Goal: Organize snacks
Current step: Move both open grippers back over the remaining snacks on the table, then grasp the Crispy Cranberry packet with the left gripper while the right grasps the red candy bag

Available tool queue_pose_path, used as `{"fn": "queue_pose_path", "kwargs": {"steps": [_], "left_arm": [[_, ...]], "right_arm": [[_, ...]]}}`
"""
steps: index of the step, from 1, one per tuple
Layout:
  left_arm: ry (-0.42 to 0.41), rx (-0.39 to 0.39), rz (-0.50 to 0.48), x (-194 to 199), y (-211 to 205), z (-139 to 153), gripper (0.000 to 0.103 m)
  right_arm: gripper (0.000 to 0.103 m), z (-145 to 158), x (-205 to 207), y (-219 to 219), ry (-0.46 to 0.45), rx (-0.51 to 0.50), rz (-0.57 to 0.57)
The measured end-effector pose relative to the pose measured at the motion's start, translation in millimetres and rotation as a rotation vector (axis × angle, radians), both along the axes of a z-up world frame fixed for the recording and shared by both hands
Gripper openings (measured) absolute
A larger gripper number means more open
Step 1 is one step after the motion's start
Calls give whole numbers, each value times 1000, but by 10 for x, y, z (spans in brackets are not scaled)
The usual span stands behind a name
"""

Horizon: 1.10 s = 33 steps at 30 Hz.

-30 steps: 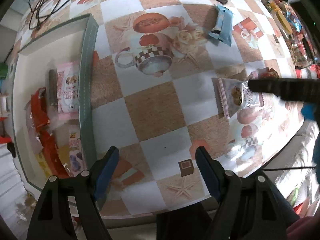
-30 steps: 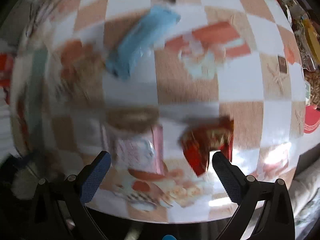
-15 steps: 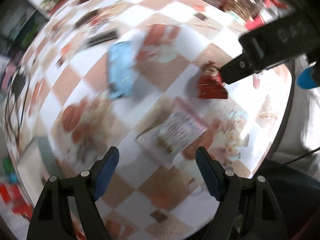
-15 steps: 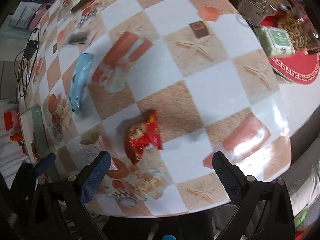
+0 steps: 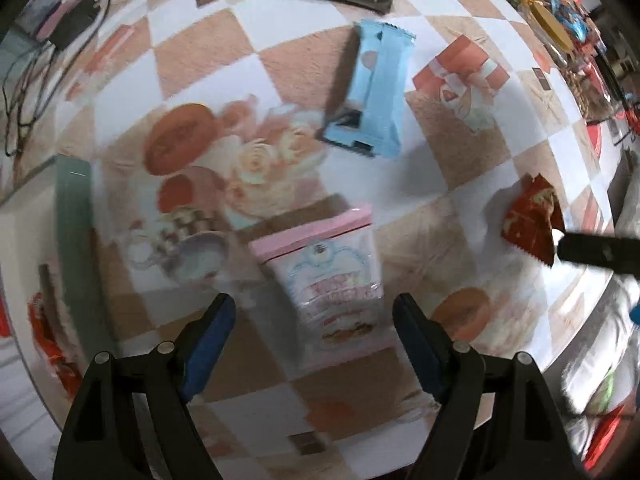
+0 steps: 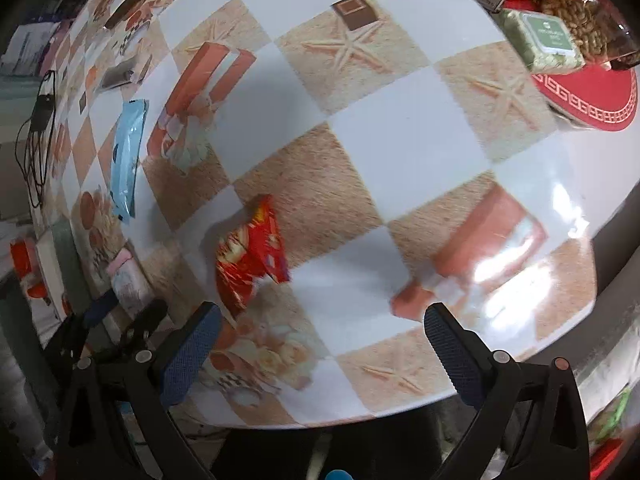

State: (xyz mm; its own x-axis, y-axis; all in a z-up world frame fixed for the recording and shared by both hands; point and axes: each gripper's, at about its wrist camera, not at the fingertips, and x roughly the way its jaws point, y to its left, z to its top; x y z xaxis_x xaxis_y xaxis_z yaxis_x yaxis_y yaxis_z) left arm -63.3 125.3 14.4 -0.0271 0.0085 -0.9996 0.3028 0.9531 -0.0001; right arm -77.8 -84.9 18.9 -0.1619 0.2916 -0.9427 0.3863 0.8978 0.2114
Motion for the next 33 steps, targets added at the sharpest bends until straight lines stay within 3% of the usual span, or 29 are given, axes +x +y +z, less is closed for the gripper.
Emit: {"fn": "queue_pose_path", "kwargs": {"steps": [6,17,24,33], "left_arm": [[23,-16,76,52,257,33,84],[55,20,61,-117,272,-236,86],[55,19,60,12,154,-306,87],[56,20,54,24,128,-316,87]], "right_arm": [[102,-131,174,181,12,-24,6],[103,-204,278,500,71,-181,142],[103,-168,264,475,64,-179,120],[103,-335,427,568,92,-173,142]]}}
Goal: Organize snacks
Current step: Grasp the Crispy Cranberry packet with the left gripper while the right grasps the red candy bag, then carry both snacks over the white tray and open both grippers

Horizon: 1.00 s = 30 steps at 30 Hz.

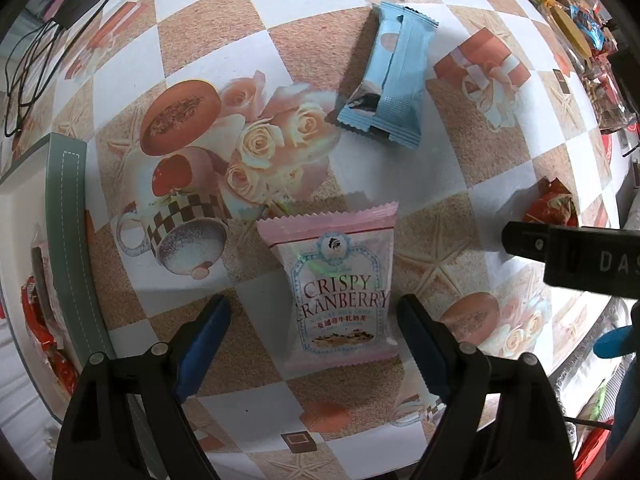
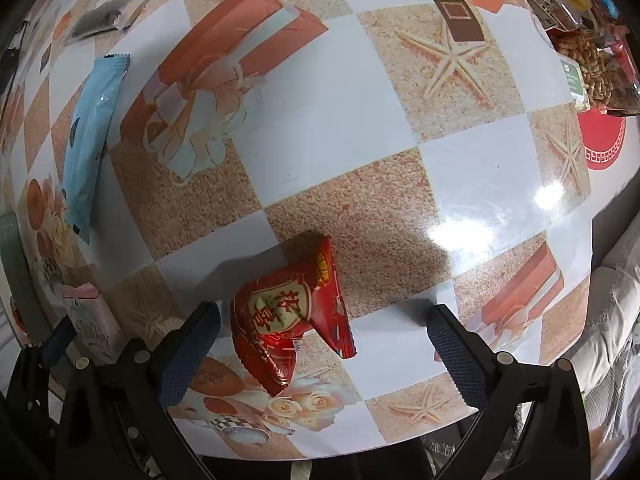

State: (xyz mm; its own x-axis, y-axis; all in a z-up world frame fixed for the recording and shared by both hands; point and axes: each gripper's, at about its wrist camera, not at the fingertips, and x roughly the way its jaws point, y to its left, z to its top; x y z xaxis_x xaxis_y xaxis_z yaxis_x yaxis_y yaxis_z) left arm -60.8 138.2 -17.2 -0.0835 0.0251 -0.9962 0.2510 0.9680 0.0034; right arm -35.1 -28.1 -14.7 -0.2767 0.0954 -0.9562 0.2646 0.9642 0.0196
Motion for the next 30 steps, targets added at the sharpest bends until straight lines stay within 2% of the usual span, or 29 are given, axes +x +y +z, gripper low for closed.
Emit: {"fn": "queue_pose_path", "kwargs": {"steps": [3,4,5,6,7,9,11,12,14,24,30], "left_arm": [[0,2,-8,-37,23,58,87],[1,4,-8,-41,17,59,87],[3,7,-8,-38,6,53,86],[6,7,-8,-37,-2,53,85],[6,7,-7,-37,-6,63,82],[-1,4,-4,-35,-4,103,71],[-10,-6,-3,-36,15,147,47],[-14,-13,-6,-36,29,171,44],[-1,-41,10,-25,68,209,43],[18,-35,94,-272,488,264,43],[-7,-80,116,-324,642,434,43]], "right_arm": [[91,45,25,61,-35,-14,33],[80,90,38,96,-54,-17,56],[63,139,52,143,-71,-18,80],[53,173,59,167,-80,-18,95],[47,209,81,196,-91,-7,110],[47,212,94,191,-91,44,90],[47,241,97,172,-108,54,88],[47,256,93,162,-114,62,88],[47,298,77,142,-123,75,91],[47,360,-140,-9,-121,108,90],[47,401,-364,83,-106,117,106]]}}
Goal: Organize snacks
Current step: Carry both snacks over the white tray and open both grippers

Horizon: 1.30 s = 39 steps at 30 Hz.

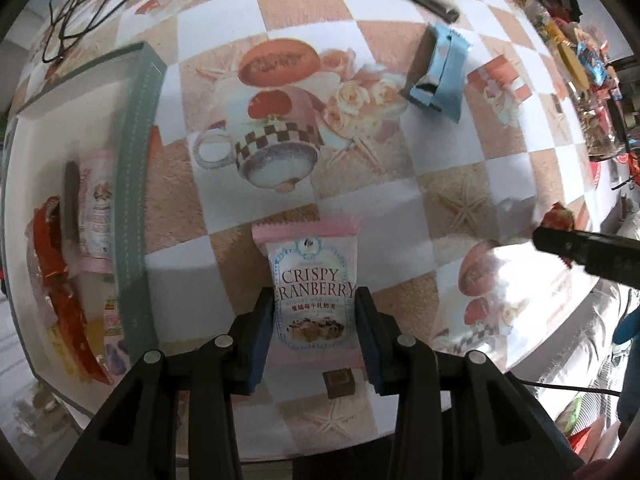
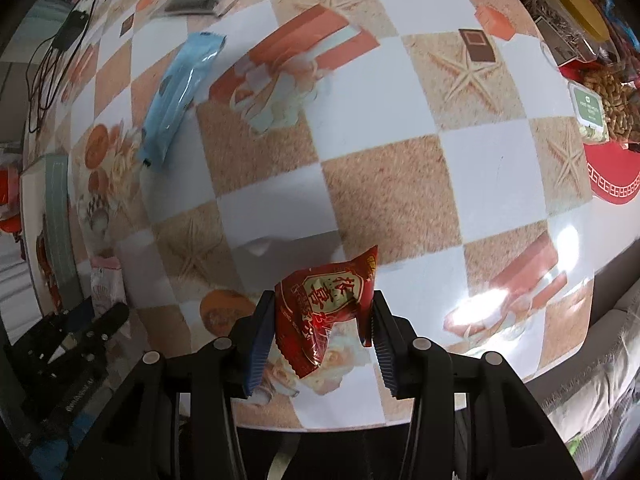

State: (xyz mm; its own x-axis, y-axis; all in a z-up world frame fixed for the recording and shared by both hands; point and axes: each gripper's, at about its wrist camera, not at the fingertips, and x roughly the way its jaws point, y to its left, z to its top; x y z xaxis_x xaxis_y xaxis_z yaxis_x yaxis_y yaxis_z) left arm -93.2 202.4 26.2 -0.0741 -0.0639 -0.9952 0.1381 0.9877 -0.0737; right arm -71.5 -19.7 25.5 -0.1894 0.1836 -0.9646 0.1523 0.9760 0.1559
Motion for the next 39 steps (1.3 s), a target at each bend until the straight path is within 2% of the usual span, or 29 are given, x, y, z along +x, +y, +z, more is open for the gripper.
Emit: {"fn": "queue_pose_path", "kwargs": {"steps": [7,10,16,27,33,39], "left_arm": [[-67,-32,21,2,161,368,43],[-96,-43,49,48,337,560,43],[-146,-50,136,-20,791,748,43],[-197,-15,301,-168,1476,812,43],[-198,2,376,-226,1870,819,43],[-175,10,450,-176,2197,715,43]], "right_arm": [[47,123,-112,199,-11,23,28],[47,194,-84,387,-30,33,59],[47,408,52,855,-83,56,146],[47,716,549,1841,-170,96,370],[47,822,617,2463,-196,122,493],[47,811,674,2976,-200,135,570]]}}
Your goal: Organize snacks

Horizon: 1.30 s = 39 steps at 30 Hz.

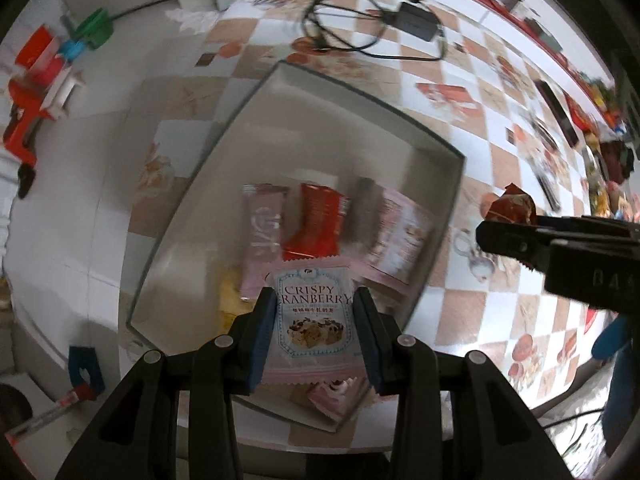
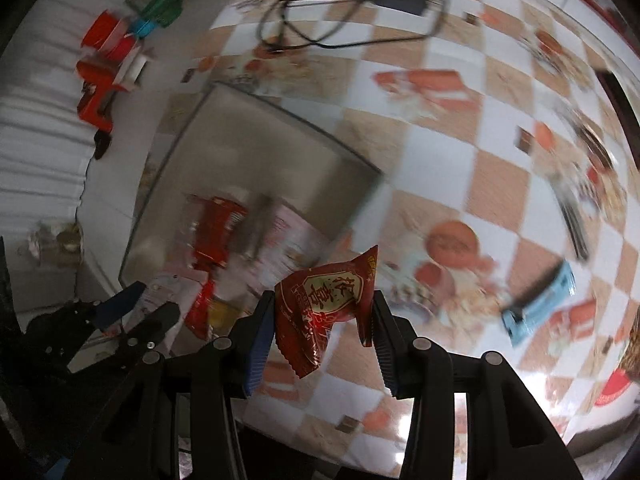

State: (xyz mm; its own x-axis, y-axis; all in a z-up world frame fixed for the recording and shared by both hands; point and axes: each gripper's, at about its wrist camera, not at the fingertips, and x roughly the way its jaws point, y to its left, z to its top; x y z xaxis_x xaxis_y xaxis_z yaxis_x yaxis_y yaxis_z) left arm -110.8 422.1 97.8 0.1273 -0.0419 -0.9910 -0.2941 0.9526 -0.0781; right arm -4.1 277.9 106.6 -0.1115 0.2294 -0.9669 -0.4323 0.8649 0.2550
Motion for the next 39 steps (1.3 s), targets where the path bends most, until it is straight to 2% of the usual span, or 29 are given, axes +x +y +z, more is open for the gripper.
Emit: {"fn": "queue_pose_path", "kwargs": {"steps": [7,15,16,17,18,19,20,21,22,24,25,27,28,29,34,39], "left_arm": [[20,-10,40,25,170,-132,43],[51,-15,56,-67,247,-265,45],[51,-21,57,-76,259,-267,56],[48,-25,59,-81,267,-262,73],[39,-24,63,-92,279,-248,84],[30,-19,67,-97,289,-232,84],[26,-21,70,-105,302,-221,85],[31,-31,73,-105,311,-227,85],[40,-40,79,-105,323,-240,86],[45,-28,89,-108,346,-257,94],[47,-13,93,-114,359,-262,103],[54,-16,95,-128,367,-275,103],[56,-9,89,-142,361,-282,103],[57,6,82,-151,355,-283,103],[53,56,64,-205,324,-281,103],[50,44,103,-247,363,-241,103]], "right_arm": [[47,-144,-19,428,23,-16,45],[48,-380,-118,592,69,-36,56],[52,-406,-114,601,77,-36,57],[53,-430,-113,619,84,-39,58],[53,-442,-111,632,86,-39,60],[60,-448,-114,648,86,-41,66],[78,-444,-118,663,84,-46,72],[87,-431,-122,675,69,-55,77],[91,-408,-125,672,49,-61,79],[91,-384,-131,668,32,-74,86],[91,-393,-132,658,32,-90,87],[91,-428,-132,618,26,-129,80],[94,-454,-140,593,24,-147,78],[103,-468,-141,557,24,-153,68],[103,-500,-203,430,-25,-197,55],[103,-547,-194,247,-33,-245,-16]]}}
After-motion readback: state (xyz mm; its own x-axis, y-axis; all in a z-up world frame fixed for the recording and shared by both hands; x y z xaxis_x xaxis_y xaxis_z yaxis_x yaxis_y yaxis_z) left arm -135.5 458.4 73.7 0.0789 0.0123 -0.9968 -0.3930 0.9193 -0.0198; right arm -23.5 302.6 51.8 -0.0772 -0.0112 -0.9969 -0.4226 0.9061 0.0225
